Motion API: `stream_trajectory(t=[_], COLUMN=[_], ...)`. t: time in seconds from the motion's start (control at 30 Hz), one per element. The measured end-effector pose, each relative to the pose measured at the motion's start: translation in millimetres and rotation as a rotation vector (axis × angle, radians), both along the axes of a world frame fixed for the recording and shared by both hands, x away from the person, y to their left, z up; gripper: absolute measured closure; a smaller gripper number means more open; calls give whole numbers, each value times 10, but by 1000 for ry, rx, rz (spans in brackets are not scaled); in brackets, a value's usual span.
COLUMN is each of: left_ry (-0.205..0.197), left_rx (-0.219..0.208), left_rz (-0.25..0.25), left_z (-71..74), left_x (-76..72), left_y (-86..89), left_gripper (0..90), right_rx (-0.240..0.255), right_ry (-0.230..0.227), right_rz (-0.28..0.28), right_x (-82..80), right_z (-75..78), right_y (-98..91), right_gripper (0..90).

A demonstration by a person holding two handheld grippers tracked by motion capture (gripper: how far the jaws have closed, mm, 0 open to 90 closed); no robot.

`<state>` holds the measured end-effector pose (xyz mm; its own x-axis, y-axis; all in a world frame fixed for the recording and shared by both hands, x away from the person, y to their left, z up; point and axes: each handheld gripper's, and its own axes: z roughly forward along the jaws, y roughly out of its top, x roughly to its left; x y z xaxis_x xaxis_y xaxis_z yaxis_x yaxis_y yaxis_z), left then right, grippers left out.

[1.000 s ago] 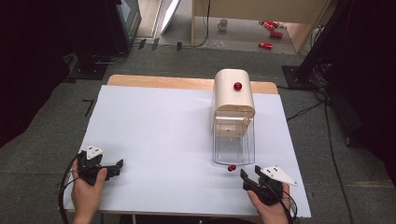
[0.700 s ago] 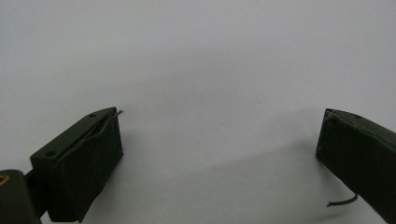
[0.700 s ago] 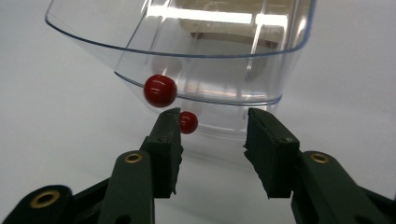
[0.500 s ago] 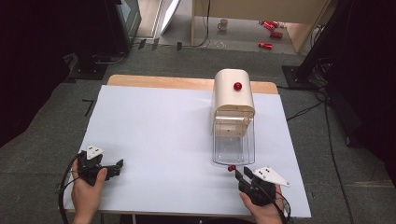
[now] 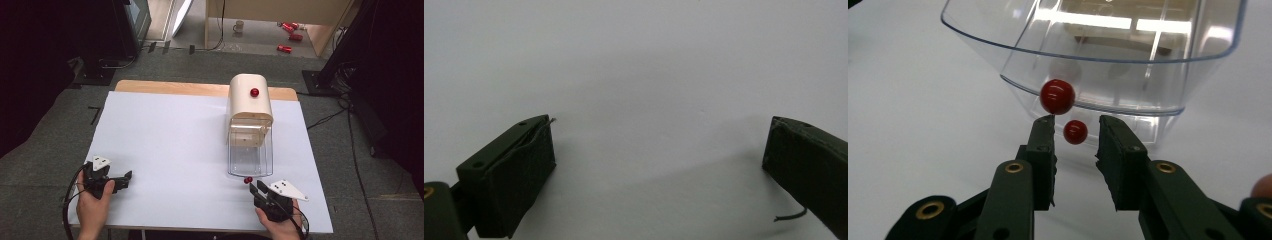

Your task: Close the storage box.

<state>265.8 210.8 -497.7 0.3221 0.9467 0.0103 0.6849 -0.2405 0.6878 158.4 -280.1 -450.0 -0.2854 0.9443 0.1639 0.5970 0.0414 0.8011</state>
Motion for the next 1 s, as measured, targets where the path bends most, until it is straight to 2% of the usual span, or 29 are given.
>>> stream_trajectory(t=[0.2,0.4,0.7,0.93,1.0], left_ry=[0,0,0,-1,-1], left_rx=[1,1,1,1,1], left_rz=[0,0,0,1,0], left_z=[0,0,0,-1,-1], left_x=[0,0,0,-1,-1], left_y=[-1,-1,-1,-2,-2], left_gripper=[3,3,3,3,3], right_rx=[9,9,9,30,23], right_ry=[-2,-5,-9,-23,-27], right_rz=[11,1,-11,-6,-3], right_x=[19,47,60,41,43], right_z=[-9,-14,-19,31,53], right_y=[79,136,137,136,139], right_gripper=[695,737,783,787,787])
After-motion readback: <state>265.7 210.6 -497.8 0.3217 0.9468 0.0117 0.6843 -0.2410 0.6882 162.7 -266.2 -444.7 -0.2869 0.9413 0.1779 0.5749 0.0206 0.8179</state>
